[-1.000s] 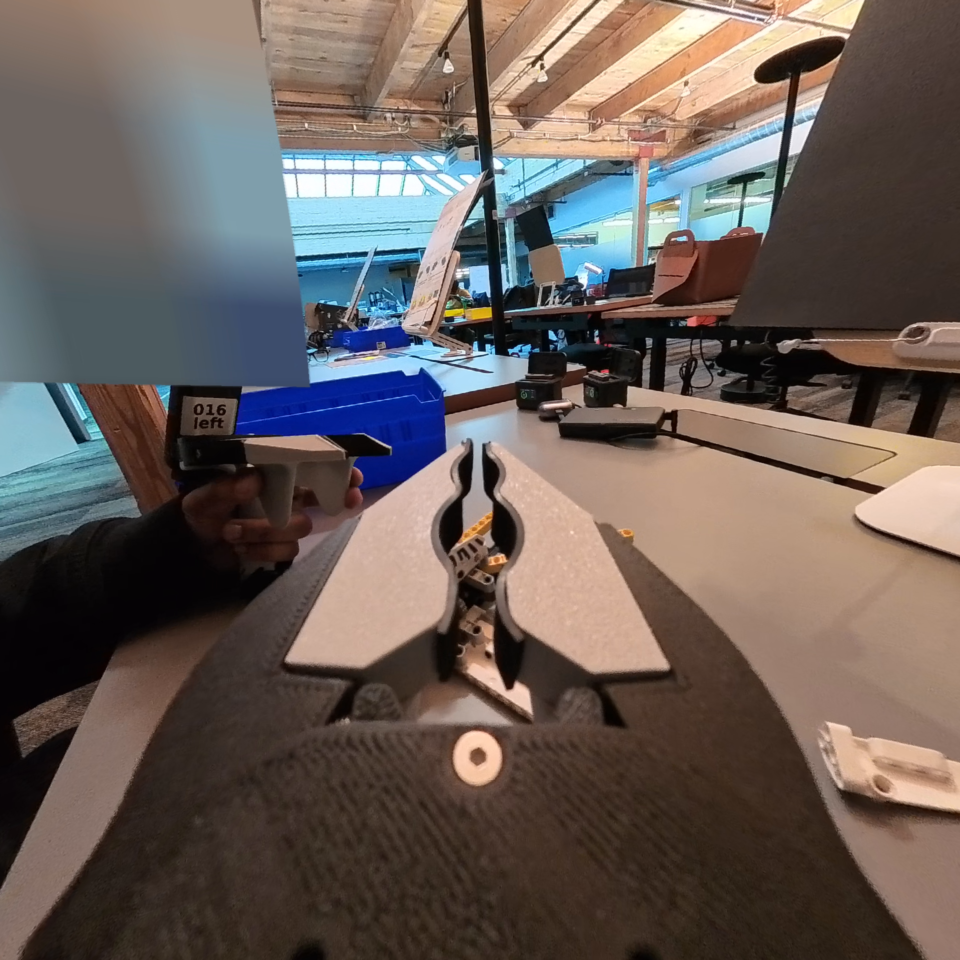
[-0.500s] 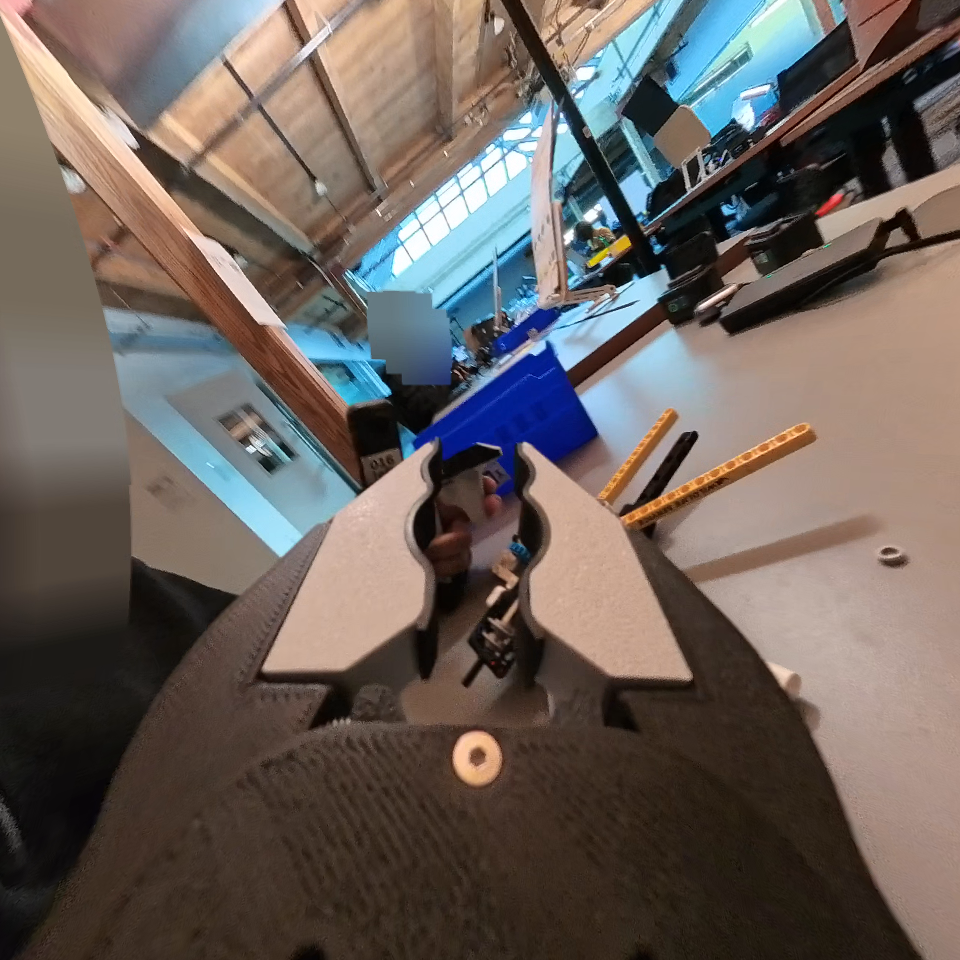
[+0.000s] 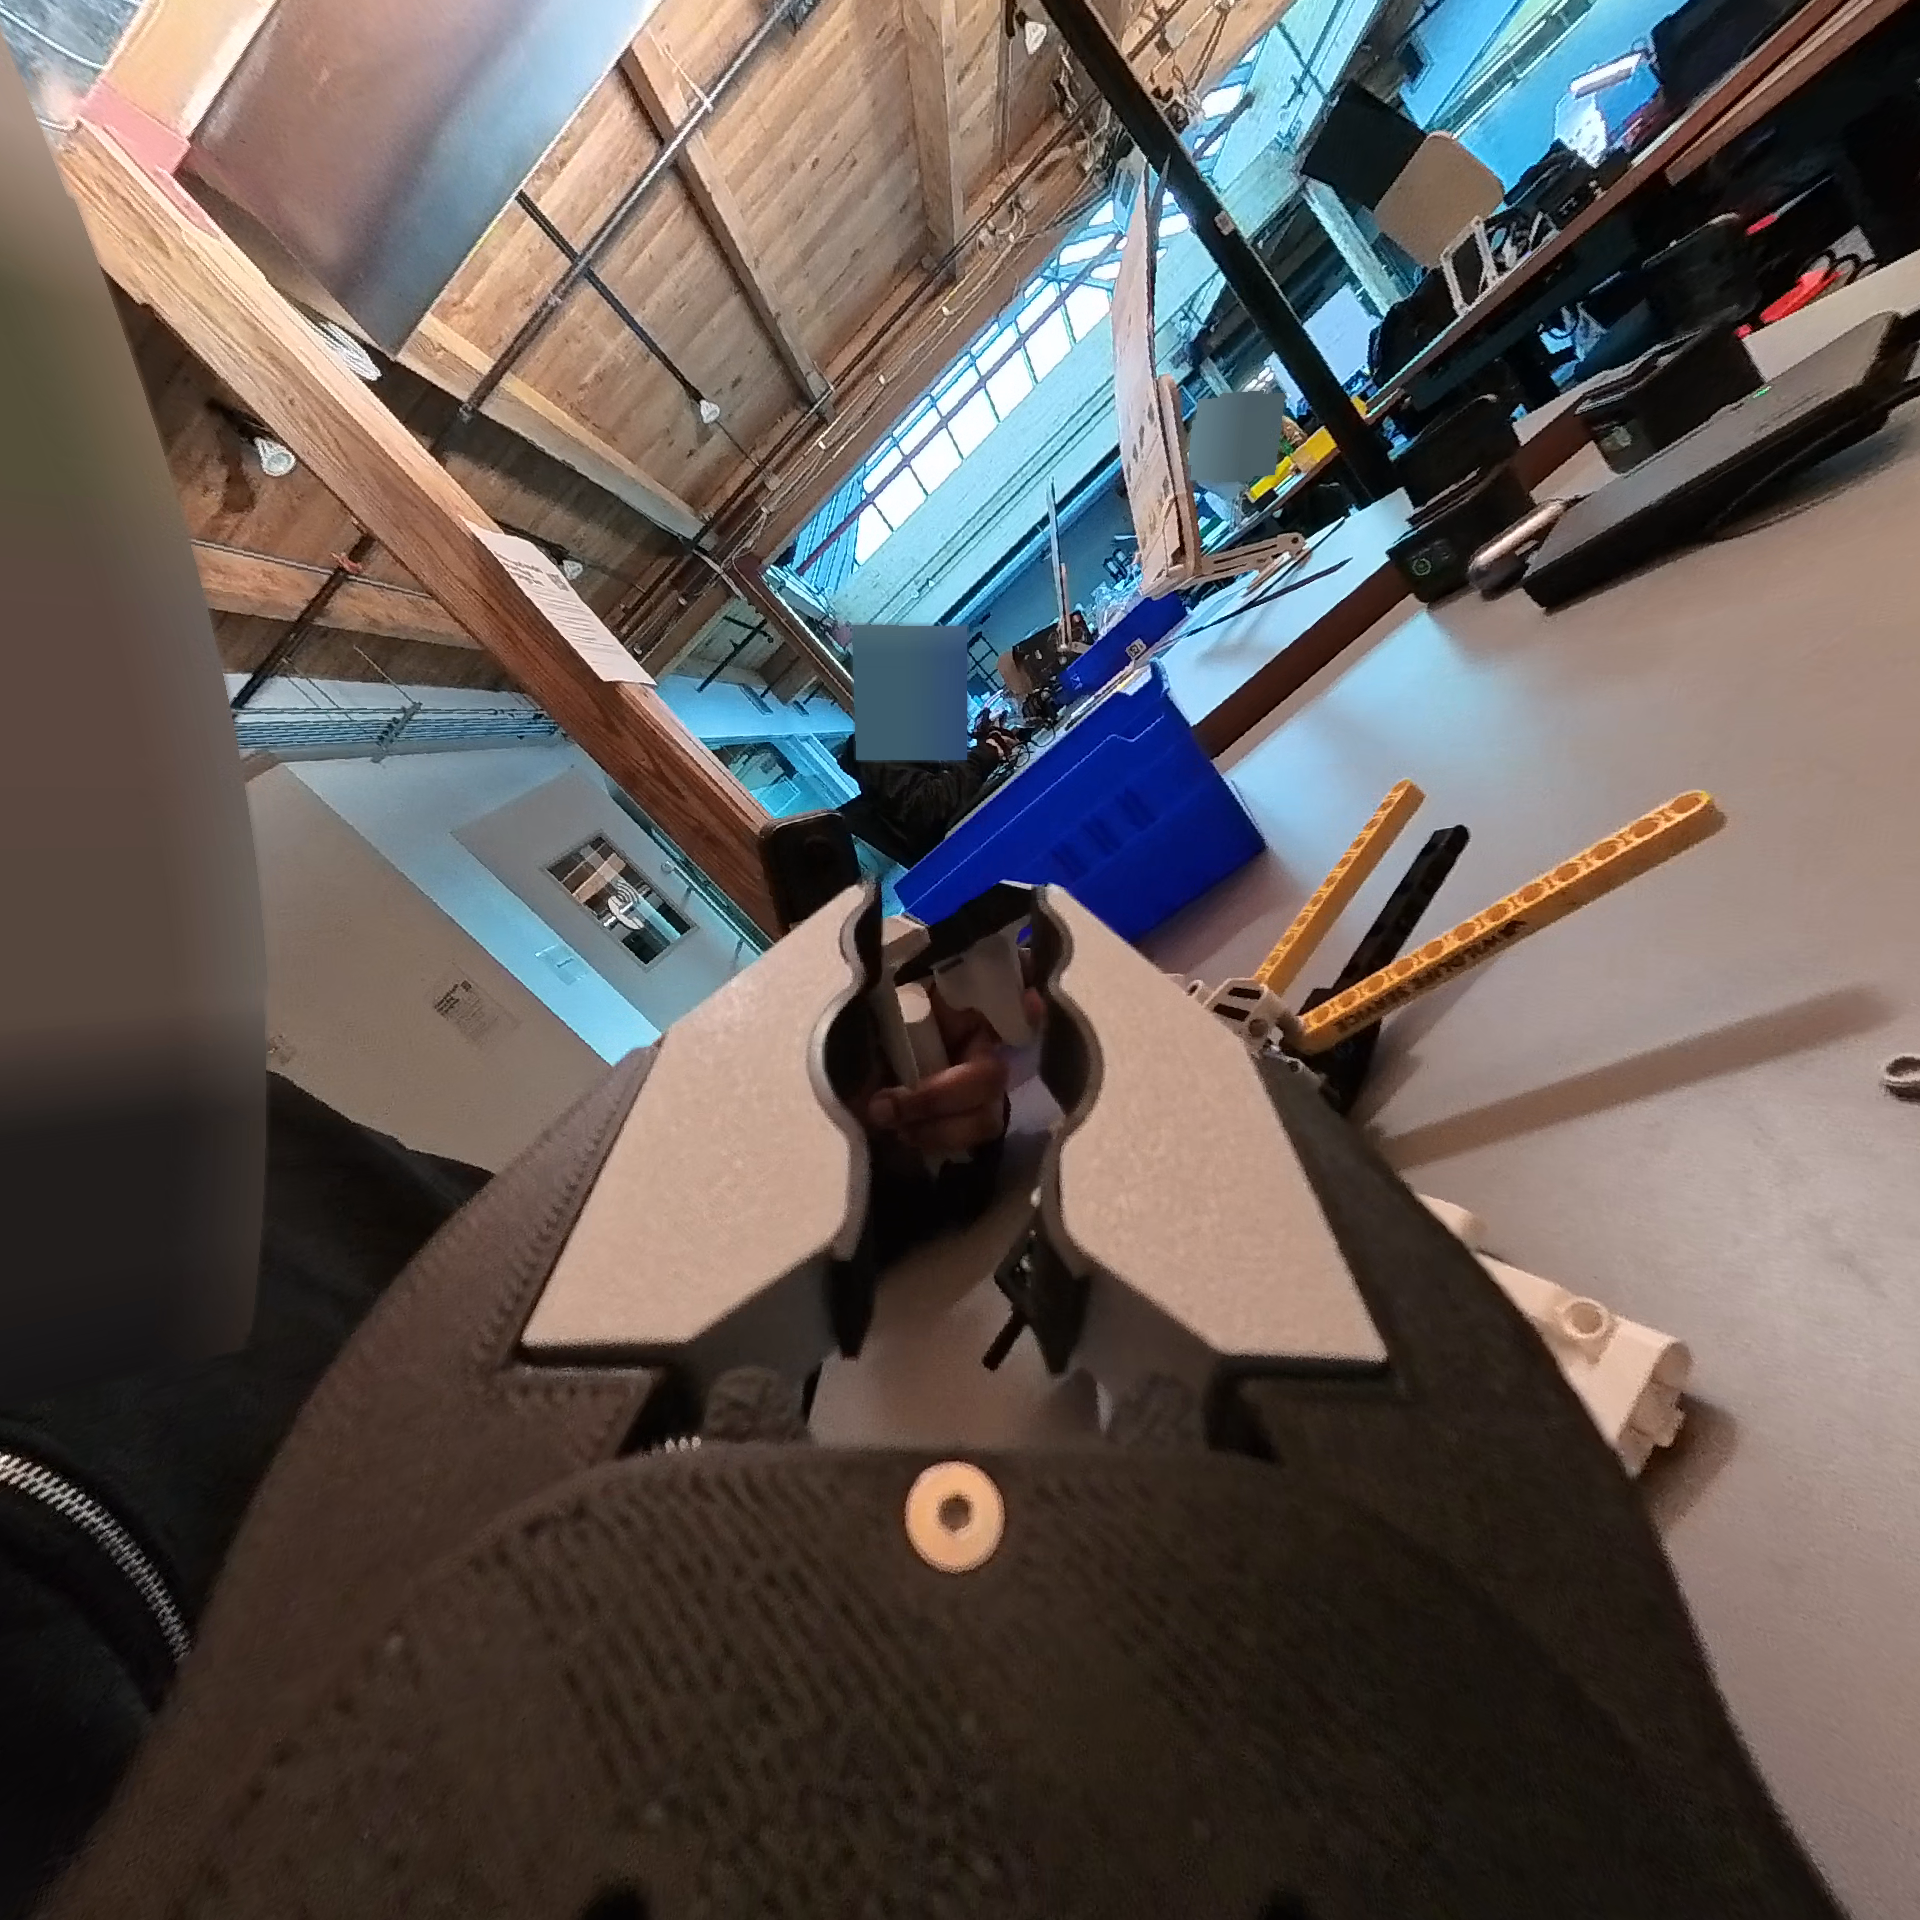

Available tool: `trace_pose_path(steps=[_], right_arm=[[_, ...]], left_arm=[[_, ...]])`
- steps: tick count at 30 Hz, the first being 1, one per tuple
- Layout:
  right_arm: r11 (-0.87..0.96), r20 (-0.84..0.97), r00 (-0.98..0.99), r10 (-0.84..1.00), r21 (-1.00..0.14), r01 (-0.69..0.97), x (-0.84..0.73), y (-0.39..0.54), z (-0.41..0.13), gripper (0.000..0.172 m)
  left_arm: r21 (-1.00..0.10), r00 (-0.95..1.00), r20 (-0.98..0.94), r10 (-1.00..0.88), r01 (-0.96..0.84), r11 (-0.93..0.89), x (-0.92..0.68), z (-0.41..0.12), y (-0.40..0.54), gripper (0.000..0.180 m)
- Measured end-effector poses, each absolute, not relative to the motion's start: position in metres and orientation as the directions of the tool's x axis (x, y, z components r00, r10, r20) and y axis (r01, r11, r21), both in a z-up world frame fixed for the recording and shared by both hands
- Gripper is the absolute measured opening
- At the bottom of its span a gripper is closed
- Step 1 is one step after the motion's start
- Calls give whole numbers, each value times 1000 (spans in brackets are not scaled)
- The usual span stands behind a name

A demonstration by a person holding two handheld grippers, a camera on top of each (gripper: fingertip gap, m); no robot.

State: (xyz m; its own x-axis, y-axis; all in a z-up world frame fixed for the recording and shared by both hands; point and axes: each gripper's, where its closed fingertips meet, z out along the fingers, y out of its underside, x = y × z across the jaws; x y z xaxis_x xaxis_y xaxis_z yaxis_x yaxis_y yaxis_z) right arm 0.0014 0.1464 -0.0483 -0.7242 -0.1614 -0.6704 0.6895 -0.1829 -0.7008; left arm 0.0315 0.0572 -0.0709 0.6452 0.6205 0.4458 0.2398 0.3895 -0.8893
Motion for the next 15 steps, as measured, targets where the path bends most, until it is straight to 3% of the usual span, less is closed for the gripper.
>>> trace_pose_path(steps=[5, 7, 10, 15], right_arm=[[-167, -681, -709, -182, -690, 705, 4, 146, -48, 27], [-123, -672, -724, -156, -714, 689, 5, 146, -54, 29], [4, -684, -729, -31, -730, 684, -2, 149, -82, 33], [272, -714, -701, -1, -674, 687, 18, 149, -113, 34]], left_arm=[[-870, 629, 484, 608, 276, 408, 31, -73, 58, 37], [-804, 547, 592, 592, 356, 475, 31, -75, 55, 38], [-726, 412, 684, 602, 461, 510, 48, -91, 60, 36], [-670, 352, 681, 642, 653, 353, 71, -127, 87, 39]])
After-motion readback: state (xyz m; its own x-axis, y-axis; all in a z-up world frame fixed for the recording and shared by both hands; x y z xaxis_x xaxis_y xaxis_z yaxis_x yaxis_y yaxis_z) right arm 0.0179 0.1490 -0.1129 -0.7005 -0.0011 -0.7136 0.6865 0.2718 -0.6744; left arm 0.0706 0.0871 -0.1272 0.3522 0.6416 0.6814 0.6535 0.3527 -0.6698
